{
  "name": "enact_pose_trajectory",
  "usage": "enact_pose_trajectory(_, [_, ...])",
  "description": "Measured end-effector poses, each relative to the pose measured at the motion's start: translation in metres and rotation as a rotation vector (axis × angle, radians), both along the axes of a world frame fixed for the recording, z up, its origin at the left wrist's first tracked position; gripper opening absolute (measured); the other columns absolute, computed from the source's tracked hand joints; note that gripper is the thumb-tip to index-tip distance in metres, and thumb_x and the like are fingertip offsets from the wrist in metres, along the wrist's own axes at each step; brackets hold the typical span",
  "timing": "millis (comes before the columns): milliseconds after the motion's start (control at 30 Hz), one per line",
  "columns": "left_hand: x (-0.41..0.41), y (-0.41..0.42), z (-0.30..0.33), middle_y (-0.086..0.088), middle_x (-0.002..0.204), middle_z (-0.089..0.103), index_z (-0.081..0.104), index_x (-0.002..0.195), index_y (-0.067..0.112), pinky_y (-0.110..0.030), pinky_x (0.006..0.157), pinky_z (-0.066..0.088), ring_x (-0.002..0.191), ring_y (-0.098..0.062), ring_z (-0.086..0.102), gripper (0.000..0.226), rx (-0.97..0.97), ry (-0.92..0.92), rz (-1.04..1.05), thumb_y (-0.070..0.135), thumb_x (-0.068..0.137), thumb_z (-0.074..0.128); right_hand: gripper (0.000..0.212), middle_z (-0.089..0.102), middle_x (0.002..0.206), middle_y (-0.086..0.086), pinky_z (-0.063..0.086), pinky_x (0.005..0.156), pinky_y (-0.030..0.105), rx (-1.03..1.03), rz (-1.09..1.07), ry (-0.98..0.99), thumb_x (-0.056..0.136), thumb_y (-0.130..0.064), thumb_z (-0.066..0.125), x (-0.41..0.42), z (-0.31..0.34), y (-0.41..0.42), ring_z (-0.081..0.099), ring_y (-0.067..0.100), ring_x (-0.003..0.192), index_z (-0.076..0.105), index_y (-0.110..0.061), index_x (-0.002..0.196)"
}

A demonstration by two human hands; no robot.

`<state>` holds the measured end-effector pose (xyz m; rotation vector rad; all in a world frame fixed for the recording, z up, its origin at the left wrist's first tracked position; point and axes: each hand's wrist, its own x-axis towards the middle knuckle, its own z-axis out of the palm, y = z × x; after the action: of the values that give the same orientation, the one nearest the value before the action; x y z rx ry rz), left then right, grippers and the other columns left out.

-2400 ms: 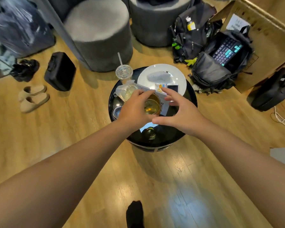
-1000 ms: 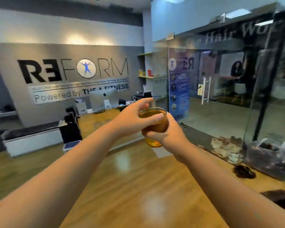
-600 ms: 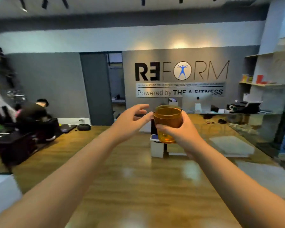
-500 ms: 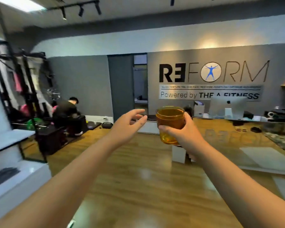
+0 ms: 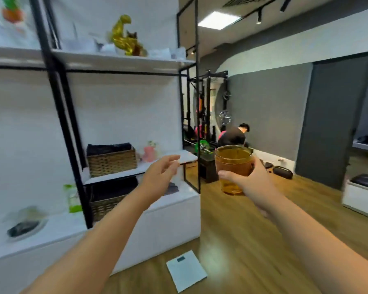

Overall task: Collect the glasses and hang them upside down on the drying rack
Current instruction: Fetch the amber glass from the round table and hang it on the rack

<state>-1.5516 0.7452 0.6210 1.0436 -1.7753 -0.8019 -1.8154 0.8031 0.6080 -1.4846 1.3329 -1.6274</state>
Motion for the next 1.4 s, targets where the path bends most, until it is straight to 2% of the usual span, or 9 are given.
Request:
enact_pose_trajectory(100, [0.045, -0.02, -0.011, 0.007, 0.13, 0.067, 0.06, 0.139, 0.037, -0.028, 0.095, 0.051, 0.12, -0.008, 0.063, 0.032, 0.018, -0.01, 0.172, 0.039, 0.108, 0.051, 0.074, 0.072, 0.104, -0.028, 0.058, 0.078, 0.028, 0.018, 0.138, 0.003, 0.047, -0.059, 0.099, 0.03, -0.007, -0.054, 0.07, -0.003, 0.094, 0.059, -0.056, 0.11])
enact_pose_trajectory(200, [0.09, -0.037, -0.02, 0.011, 0.129, 0.066, 0.06, 0.136, 0.04, -0.034, 0.103, 0.05, 0.121, -0.009, 0.062, 0.03, 0.032, 0.001, 0.318, 0.041, 0.107, 0.052, 0.08, 0.073, 0.111, -0.017, 0.061, 0.08, 0.033, 0.034, 0.263, 0.005, 0.048, -0.056, 0.1, 0.074, -0.016, -0.104, 0.071, 0.007, 0.101, 0.059, -0.05, 0.116])
enact_pose_trajectory(300, [0.13, -0.062, -0.025, 0.012, 0.13, 0.065, 0.06, 0.138, 0.038, -0.03, 0.102, 0.049, 0.121, -0.008, 0.062, 0.032, 0.025, 0.023, 0.42, 0.041, 0.107, 0.053, 0.089, 0.07, 0.12, -0.012, 0.062, 0.085, 0.038, 0.054, 0.394, -0.007, 0.049, -0.057, 0.1, 0.126, -0.023, -0.153, 0.069, 0.013, 0.109, 0.056, -0.047, 0.126])
enact_pose_trajectory(533, [0.239, -0.149, -0.029, 0.015, 0.126, 0.067, 0.06, 0.135, 0.044, -0.026, 0.101, 0.048, 0.119, -0.003, 0.062, 0.03, 0.021, 0.039, 0.559, 0.042, 0.107, 0.053, 0.071, 0.068, 0.107, -0.036, 0.058, 0.066, 0.016, 0.089, 0.595, -0.034, 0.056, -0.057, 0.098, 0.257, -0.032, -0.271, 0.068, -0.007, 0.098, 0.054, -0.071, 0.11])
enact_pose_trajectory(667, [0.314, -0.204, -0.023, 0.011, 0.128, 0.067, 0.06, 0.137, 0.041, -0.035, 0.103, 0.051, 0.12, -0.008, 0.063, 0.032, 0.005, 0.062, 0.646, 0.041, 0.107, 0.053, 0.075, 0.072, 0.11, -0.027, 0.061, 0.083, 0.031, 0.072, 0.643, -0.039, 0.054, -0.059, 0.097, 0.33, -0.022, -0.343, 0.071, 0.002, 0.102, 0.057, -0.061, 0.117])
enact_pose_trajectory(867, [0.395, -0.266, -0.029, 0.007, 0.13, 0.067, 0.06, 0.14, 0.033, -0.016, 0.088, 0.048, 0.117, -0.005, 0.064, 0.034, 0.005, 0.082, 0.744, 0.036, 0.107, 0.053, 0.079, 0.072, 0.111, -0.024, 0.057, 0.075, 0.021, 0.08, 0.747, -0.027, 0.055, -0.054, 0.098, 0.437, -0.027, -0.429, 0.07, 0.0, 0.1, 0.058, -0.051, 0.123])
enact_pose_trajectory(1067, [0.472, -0.317, -0.03, 0.007, 0.127, 0.068, 0.061, 0.138, 0.035, -0.032, 0.101, 0.052, 0.115, -0.007, 0.066, 0.033, -0.019, 0.058, 0.894, 0.037, 0.106, 0.056, 0.078, 0.074, 0.114, -0.021, 0.062, 0.09, 0.038, 0.078, 0.917, -0.018, 0.055, -0.054, 0.1, 0.544, -0.035, -0.51, 0.072, 0.003, 0.105, 0.061, -0.052, 0.122])
enact_pose_trajectory(1267, [0.54, -0.354, -0.016, 0.006, 0.128, 0.068, 0.06, 0.136, 0.037, -0.026, 0.093, 0.051, 0.113, -0.006, 0.066, 0.031, -0.027, 0.034, 1.087, 0.04, 0.107, 0.052, 0.076, 0.073, 0.114, -0.021, 0.062, 0.083, 0.03, 0.062, 1.107, -0.027, 0.056, -0.053, 0.099, 0.648, -0.026, -0.584, 0.071, 0.003, 0.104, 0.059, -0.051, 0.121])
enact_pose_trajectory(1400, [0.585, -0.362, -0.002, 0.005, 0.13, 0.067, 0.058, 0.142, 0.034, -0.031, 0.1, 0.05, 0.118, -0.008, 0.064, 0.036, -0.045, 0.028, 1.221, 0.041, 0.107, 0.052, 0.078, 0.073, 0.118, -0.016, 0.064, 0.086, 0.038, 0.052, 1.214, -0.011, 0.055, -0.053, 0.099, 0.718, -0.018, -0.615, 0.071, 0.009, 0.108, 0.058, -0.051, 0.122])
